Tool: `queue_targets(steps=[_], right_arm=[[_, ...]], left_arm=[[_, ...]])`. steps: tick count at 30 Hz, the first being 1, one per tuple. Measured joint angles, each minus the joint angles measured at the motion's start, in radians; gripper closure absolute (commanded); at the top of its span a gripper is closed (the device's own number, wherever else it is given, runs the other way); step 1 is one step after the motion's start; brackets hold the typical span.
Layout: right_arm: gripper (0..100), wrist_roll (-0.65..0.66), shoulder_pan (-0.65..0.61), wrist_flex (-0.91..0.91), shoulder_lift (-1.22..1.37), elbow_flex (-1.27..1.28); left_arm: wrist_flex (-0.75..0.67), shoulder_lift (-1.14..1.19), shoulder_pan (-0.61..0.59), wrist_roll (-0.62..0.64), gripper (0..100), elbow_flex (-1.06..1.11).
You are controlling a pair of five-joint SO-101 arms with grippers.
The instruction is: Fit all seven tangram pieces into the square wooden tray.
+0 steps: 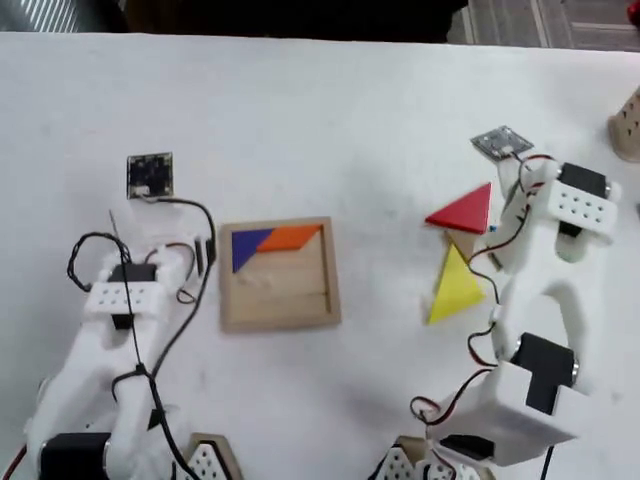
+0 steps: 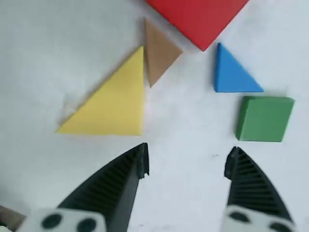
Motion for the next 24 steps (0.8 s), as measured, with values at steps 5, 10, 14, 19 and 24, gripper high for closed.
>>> queue_targets(steps=[5,10,14,19,24], right_arm=[[74.5,0.199,0.074,-0.118,0.002,0.003],[74.5,0.292,0.077,-0.169,0.054,0.003],[74.5,0.442,0.077,-0.18,0.13,0.003],[74.5,0.589,0.077,-0.281,0.199,0.005],[74.5,0.669,0.068,-0.33,0.216,0.005]], left_arm=[[-0.002,0.0,0.0,0.0,80,0.0],[-0.002,0.0,0.0,0.0,80,0.0],[-0.002,0.0,0.0,0.0,80,0.0],[-0.002,0.0,0.0,0.0,80,0.0],[-0.002,0.0,0.0,-0.038,80,0.0]])
